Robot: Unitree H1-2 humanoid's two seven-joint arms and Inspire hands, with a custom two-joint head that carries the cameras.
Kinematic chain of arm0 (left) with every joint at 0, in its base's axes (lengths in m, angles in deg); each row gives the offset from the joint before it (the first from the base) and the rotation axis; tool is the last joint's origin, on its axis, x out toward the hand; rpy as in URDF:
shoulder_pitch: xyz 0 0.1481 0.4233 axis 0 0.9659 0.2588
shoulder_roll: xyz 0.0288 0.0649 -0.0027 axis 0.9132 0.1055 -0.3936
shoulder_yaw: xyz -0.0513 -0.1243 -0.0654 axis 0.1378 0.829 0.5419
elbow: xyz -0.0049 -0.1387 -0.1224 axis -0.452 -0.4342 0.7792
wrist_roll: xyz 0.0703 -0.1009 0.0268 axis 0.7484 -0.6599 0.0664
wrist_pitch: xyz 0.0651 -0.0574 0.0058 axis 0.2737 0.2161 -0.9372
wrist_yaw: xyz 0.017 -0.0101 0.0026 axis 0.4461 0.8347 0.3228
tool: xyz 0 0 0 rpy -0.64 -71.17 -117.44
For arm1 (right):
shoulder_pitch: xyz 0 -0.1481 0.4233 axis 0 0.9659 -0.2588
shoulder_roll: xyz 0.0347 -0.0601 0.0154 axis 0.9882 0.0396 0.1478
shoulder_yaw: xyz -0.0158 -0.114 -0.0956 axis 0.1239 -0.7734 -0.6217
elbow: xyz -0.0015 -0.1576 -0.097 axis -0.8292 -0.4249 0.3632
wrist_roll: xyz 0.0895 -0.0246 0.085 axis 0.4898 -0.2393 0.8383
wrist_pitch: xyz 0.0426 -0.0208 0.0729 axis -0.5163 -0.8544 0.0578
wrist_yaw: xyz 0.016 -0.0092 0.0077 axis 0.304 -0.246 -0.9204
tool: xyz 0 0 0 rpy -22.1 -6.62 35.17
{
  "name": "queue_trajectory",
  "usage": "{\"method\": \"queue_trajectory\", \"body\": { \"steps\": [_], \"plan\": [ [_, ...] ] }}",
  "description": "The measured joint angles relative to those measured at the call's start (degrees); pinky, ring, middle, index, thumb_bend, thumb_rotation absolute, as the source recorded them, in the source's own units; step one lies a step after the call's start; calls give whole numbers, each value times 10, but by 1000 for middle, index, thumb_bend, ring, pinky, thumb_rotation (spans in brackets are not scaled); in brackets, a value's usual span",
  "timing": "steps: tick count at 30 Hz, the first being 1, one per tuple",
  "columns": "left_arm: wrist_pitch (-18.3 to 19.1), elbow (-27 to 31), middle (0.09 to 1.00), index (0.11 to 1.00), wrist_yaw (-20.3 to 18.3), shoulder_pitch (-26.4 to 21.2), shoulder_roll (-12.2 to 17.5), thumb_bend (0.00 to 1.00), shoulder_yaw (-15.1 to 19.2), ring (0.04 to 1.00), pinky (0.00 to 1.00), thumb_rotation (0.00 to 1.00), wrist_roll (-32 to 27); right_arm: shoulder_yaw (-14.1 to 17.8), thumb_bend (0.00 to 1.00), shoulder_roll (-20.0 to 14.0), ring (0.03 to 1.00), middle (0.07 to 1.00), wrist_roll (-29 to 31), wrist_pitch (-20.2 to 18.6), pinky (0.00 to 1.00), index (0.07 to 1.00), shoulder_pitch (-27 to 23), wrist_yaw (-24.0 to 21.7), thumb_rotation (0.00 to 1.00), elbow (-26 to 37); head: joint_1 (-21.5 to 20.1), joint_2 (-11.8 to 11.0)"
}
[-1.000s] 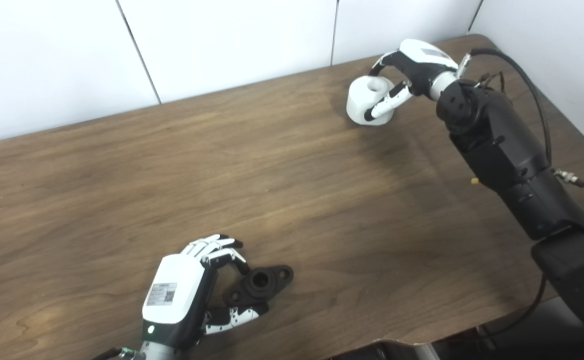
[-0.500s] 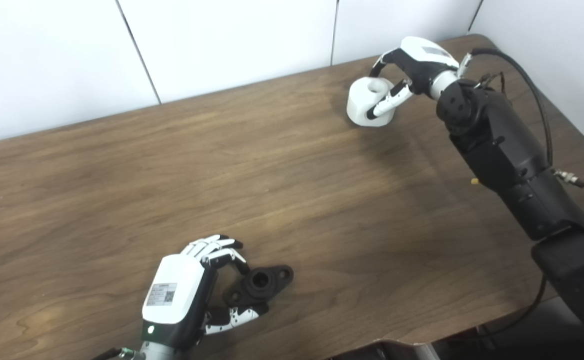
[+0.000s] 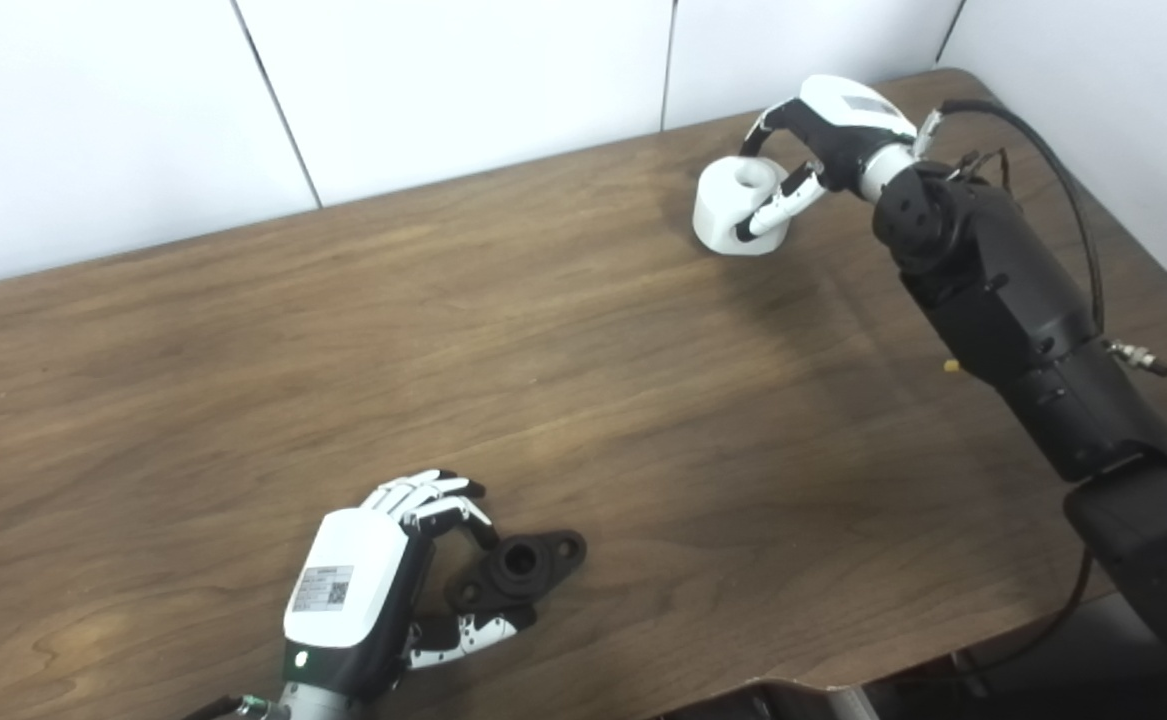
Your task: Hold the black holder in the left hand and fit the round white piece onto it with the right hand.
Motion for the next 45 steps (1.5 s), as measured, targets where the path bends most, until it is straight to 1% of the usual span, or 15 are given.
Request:
{"method": "queue_trajectory", "body": {
  "steps": [5,10,21,22,23,24,26,30,33,37,45],
  "plan": [
    [0,0,752,488,0,0,0,517,0,815,794,45,0,0,788,-1,943,857,0,0,882,658,0,0,275,-1,-3,1],
    [0,0,751,488,0,0,0,517,0,814,791,45,0,-2,777,-2,940,855,0,0,872,653,0,-1,267,-1,-3,2],
    [0,0,757,489,-3,0,-3,516,3,823,801,44,-2,-4,749,-3,906,828,-1,5,834,604,0,4,223,-4,0,0],
    [0,0,757,489,-3,0,-3,516,3,823,801,44,-2,-4,638,-3,905,825,-1,6,832,550,1,8,188,-5,0,0],
    [0,0,757,489,-3,1,-3,516,3,823,802,44,-2,-4,581,-3,905,824,-1,8,831,522,2,11,170,-5,0,0],
    [0,0,756,489,-3,1,-4,516,4,823,804,45,-2,-4,546,-3,902,819,-1,11,829,505,2,13,158,-5,0,-1],
    [0,0,754,489,-3,1,-4,516,4,822,802,45,-2,-4,527,-3,903,814,0,15,831,494,2,17,152,-5,0,-1],
    [0,0,754,489,-3,2,-5,516,5,821,800,45,-2,-3,519,-3,897,804,0,22,827,488,4,25,149,-5,1,-2],
    [0,0,754,489,-3,2,-6,516,5,821,798,45,-2,-3,516,-3,884,796,0,29,803,488,7,37,149,-6,0,-2],
    [0,0,754,489,-4,1,-6,516,6,821,795,45,-1,-3,516,-3,874,793,0,42,802,488,10,49,148,-8,1,-2],
    [0,0,753,489,-4,1,-8,517,6,817,791,45,0,-1,516,-4,877,794,1,47,817,487,14,57,147,-7,11,1]
  ]
}}
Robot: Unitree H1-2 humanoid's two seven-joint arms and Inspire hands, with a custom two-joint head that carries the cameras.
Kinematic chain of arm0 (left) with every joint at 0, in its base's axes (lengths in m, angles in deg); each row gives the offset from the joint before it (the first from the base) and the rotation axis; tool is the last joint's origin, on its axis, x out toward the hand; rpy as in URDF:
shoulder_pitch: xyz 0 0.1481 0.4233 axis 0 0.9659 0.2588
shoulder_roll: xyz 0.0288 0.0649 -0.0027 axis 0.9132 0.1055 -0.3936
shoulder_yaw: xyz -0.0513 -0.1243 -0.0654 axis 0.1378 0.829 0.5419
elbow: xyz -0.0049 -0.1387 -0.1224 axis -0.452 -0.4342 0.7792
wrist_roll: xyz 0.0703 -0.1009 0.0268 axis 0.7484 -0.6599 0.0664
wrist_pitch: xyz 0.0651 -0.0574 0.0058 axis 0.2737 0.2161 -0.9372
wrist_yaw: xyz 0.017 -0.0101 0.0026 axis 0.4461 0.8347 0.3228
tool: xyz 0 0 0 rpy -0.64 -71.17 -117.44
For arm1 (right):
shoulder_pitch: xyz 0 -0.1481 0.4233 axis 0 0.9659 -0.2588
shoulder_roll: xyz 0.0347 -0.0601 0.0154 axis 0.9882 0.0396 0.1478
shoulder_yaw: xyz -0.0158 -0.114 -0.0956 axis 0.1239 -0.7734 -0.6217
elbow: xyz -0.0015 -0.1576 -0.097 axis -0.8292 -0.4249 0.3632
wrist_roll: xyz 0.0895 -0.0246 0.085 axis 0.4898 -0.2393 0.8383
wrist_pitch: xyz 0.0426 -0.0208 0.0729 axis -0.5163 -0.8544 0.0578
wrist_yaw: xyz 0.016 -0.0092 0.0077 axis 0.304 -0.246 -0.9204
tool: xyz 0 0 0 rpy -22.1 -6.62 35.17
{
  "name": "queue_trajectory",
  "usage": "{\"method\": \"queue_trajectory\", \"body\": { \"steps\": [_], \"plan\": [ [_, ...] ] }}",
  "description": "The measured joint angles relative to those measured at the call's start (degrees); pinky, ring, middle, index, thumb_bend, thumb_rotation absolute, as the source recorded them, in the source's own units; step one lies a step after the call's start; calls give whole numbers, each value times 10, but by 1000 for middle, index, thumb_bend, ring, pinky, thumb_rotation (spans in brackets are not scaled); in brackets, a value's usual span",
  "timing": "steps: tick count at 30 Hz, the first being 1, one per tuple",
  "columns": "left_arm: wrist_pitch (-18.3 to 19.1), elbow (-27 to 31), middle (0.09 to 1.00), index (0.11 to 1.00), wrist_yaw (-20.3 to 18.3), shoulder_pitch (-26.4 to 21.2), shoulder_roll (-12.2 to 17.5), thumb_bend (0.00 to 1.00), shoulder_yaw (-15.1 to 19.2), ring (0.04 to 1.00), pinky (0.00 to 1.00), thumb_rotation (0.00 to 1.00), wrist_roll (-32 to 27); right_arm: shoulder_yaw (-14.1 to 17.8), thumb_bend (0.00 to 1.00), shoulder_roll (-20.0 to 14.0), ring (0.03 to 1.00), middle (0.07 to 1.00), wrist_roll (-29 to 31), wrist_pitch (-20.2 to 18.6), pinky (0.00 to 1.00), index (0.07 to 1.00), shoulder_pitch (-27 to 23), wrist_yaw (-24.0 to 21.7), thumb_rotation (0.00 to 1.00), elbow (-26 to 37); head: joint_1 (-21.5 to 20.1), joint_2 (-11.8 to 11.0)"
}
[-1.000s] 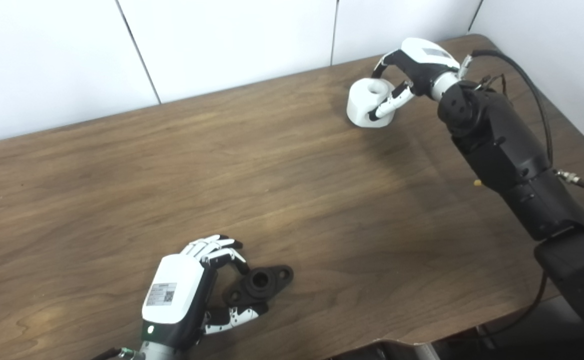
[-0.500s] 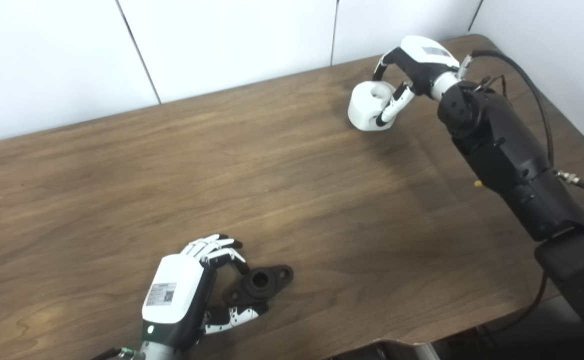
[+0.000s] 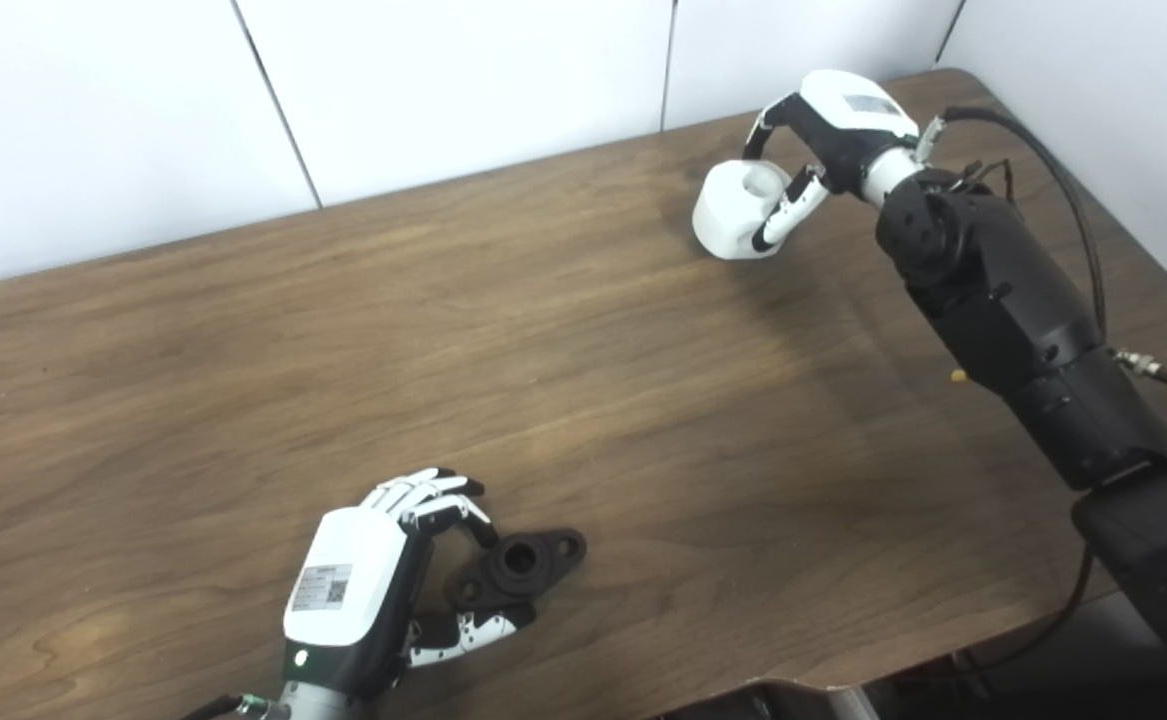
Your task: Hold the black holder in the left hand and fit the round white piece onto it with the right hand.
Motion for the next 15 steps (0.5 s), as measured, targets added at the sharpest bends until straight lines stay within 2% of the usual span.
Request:
{"method": "queue_trajectory", "body": {
  "steps": [4,5,10,15],
  "plan": [
    [0,0,753,489,-1,-2,0,517,0,818,790,47,2,-1,517,-10,883,787,-1,9,817,487,7,-2,146,15,21,10],
    [0,0,753,489,-1,-3,-1,517,0,818,792,47,3,-1,517,-14,886,790,-2,10,823,488,9,-6,146,26,38,17],
    [2,-2,759,490,0,-5,-6,517,-2,823,805,48,9,-2,519,-32,888,785,-6,5,839,487,18,-51,146,119,75,35],
    [11,-7,764,490,-2,-9,-16,516,-8,829,819,48,20,-1,519,-35,894,778,-7,-7,865,485,29,-100,146,208,100,47]
  ]
}}
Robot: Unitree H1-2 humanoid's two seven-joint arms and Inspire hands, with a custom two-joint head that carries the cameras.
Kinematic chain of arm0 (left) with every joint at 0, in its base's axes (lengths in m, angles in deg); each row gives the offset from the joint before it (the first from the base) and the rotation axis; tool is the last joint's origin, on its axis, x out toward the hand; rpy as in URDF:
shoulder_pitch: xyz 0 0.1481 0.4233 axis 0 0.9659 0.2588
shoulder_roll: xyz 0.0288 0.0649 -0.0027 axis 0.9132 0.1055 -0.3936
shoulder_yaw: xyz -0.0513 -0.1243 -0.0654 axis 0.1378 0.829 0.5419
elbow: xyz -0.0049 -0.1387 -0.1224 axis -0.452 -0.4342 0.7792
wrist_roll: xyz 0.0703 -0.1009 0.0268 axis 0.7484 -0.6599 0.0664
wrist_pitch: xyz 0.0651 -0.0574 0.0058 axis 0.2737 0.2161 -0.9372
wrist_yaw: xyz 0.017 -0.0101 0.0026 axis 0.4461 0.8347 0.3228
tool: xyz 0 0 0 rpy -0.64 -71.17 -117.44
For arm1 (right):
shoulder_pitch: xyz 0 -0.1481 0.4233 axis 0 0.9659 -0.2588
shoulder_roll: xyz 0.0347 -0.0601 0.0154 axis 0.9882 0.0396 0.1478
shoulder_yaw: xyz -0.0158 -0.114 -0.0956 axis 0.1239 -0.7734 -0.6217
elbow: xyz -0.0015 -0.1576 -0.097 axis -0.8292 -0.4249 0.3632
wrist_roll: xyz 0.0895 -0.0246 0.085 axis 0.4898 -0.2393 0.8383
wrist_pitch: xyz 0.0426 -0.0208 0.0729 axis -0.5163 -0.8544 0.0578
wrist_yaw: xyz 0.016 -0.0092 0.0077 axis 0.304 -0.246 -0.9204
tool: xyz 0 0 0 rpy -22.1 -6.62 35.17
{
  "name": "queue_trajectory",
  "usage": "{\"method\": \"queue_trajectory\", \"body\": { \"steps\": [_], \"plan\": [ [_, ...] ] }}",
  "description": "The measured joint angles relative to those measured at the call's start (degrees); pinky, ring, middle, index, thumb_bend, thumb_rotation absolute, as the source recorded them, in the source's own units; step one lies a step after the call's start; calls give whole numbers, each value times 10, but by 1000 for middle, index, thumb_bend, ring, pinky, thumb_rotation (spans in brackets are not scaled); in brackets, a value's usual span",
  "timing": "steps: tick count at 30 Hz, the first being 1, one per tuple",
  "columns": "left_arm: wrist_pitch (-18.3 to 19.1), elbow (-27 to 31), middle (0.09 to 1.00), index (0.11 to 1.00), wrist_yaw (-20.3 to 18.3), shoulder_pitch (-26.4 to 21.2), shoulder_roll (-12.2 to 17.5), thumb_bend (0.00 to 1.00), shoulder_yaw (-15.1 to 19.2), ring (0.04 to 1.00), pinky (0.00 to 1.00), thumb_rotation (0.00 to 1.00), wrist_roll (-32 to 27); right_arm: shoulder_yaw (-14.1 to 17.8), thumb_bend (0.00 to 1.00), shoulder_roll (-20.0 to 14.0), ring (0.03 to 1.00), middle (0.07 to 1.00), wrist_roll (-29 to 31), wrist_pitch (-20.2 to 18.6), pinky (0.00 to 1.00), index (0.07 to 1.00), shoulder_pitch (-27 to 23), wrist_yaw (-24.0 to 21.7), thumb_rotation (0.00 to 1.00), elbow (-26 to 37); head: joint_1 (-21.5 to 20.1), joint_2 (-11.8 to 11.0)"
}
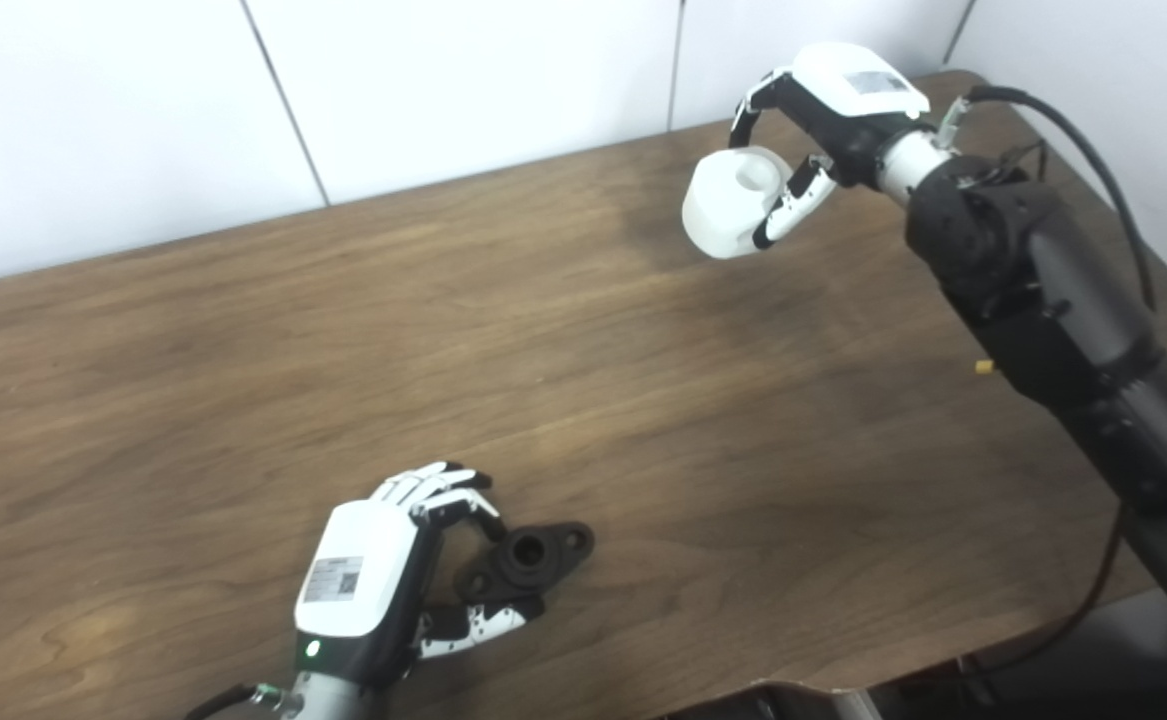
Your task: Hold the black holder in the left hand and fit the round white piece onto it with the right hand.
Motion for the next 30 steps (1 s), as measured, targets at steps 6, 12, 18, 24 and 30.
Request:
{"method": "queue_trajectory", "body": {
  "steps": [6,12,18,24,30],
  "plan": [
    [12,-3,772,490,-2,-5,-5,514,-6,836,833,49,3,2,519,0,896,784,-10,-22,870,486,20,-61,150,94,18,15],
    [17,-7,778,490,-8,-11,-9,512,-8,847,846,50,0,1,519,8,903,791,-20,-28,842,485,24,-107,149,167,36,26],
    [29,-8,780,490,-16,-16,-19,511,-8,841,835,52,-2,3,520,29,902,786,-20,-28,843,484,37,-137,149,217,47,35],
    [35,-10,780,490,-22,-23,-21,511,-10,840,839,52,-2,8,521,43,907,785,-19,-25,867,484,56,-152,147,245,58,41],
    [45,-13,785,490,-26,-28,-25,511,-13,842,845,52,0,11,520,44,908,790,-15,-21,866,485,74,-173,149,279,64,44]
  ]
}}
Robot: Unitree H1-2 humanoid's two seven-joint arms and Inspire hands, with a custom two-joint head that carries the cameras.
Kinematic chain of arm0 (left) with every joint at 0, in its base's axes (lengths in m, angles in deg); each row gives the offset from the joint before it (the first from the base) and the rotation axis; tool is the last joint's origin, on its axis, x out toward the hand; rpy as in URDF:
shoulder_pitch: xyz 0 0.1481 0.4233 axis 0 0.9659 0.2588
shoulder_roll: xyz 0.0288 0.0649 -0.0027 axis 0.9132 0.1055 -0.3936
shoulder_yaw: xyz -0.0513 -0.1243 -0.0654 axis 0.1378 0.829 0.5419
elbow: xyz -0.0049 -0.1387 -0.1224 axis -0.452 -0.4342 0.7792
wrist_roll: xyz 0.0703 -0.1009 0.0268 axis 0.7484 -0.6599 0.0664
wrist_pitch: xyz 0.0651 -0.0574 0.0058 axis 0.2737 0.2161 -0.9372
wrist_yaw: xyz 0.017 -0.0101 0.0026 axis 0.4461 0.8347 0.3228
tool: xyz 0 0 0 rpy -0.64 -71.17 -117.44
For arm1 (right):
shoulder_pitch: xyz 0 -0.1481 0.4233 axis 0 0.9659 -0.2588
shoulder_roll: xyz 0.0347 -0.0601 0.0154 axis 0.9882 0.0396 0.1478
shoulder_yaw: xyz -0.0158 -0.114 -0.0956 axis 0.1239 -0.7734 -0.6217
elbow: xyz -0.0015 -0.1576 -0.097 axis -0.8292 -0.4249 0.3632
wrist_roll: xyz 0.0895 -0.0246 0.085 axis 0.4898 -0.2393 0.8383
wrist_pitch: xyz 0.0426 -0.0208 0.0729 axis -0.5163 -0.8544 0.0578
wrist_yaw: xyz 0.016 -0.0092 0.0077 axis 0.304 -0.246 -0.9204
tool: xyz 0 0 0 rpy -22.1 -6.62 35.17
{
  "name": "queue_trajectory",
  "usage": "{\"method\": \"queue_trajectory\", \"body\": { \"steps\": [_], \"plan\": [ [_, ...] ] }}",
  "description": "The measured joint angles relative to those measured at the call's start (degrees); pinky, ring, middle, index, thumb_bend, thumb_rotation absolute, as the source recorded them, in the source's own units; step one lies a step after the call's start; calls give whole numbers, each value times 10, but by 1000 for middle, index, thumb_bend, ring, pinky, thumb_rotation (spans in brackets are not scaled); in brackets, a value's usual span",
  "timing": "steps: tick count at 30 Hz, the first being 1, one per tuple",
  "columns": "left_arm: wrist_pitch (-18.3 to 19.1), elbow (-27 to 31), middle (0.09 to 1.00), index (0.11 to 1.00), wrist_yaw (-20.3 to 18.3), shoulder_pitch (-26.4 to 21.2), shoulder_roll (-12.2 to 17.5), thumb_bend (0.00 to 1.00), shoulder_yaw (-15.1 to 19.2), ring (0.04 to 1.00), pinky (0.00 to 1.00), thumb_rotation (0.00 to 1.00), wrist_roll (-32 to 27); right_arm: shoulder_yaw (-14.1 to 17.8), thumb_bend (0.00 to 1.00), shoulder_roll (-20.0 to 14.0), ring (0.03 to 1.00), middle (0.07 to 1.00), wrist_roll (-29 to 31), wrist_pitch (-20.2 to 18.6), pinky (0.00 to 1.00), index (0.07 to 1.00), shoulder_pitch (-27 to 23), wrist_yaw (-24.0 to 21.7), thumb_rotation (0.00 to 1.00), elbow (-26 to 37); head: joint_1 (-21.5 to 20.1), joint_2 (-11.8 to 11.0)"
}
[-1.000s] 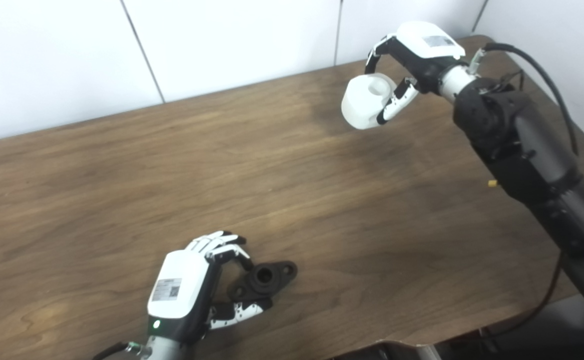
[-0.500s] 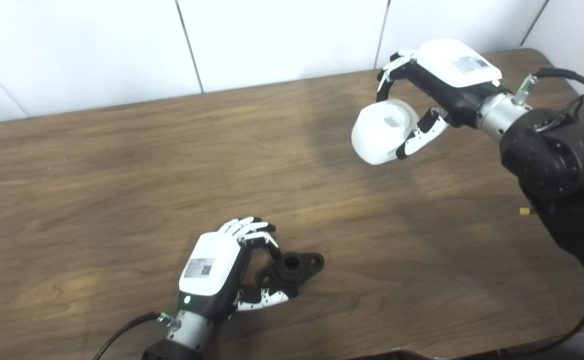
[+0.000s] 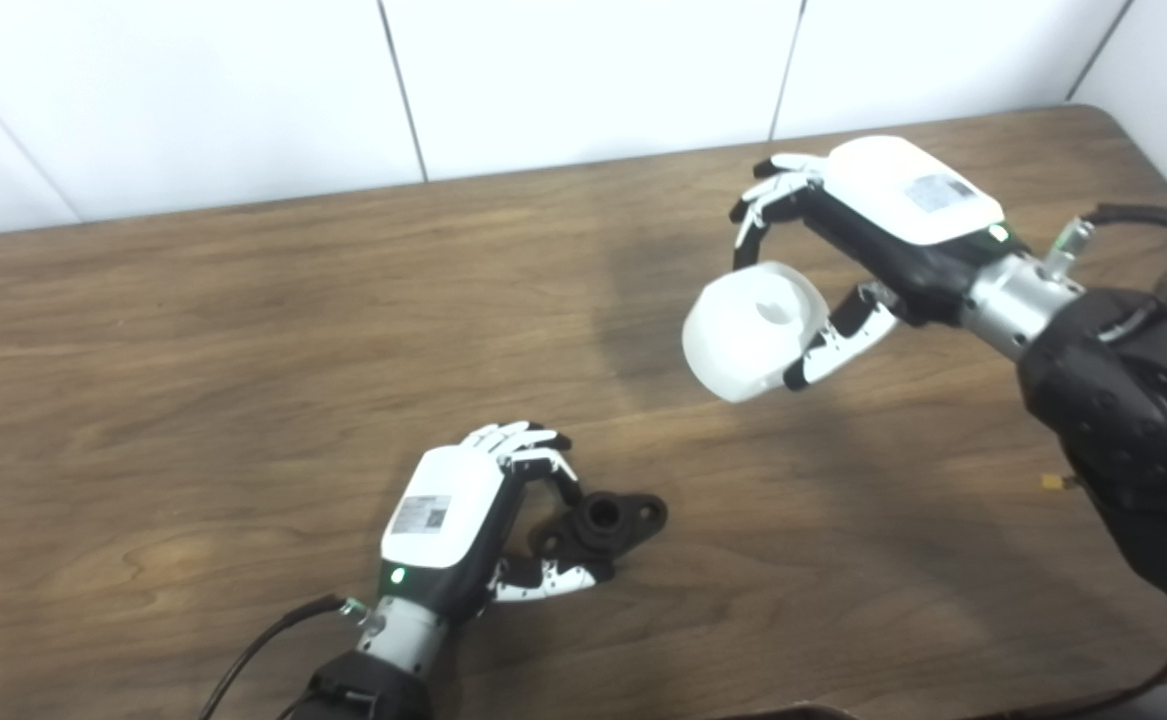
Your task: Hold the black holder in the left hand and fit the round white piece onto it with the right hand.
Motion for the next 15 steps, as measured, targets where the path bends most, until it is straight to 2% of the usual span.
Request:
{"method": "queue_trajectory", "body": {
  "steps": [5,15],
  "plan": [
    [1,-8,784,490,0,-9,0,511,-2,842,847,51,-1,-3,519,8,907,790,0,1,849,485,2,-21,152,25,1,4],
    [10,-14,790,490,1,-19,-3,511,-7,847,855,51,-2,-10,519,39,915,799,-6,1,891,485,1,-70,152,57,13,16]
  ]
}}
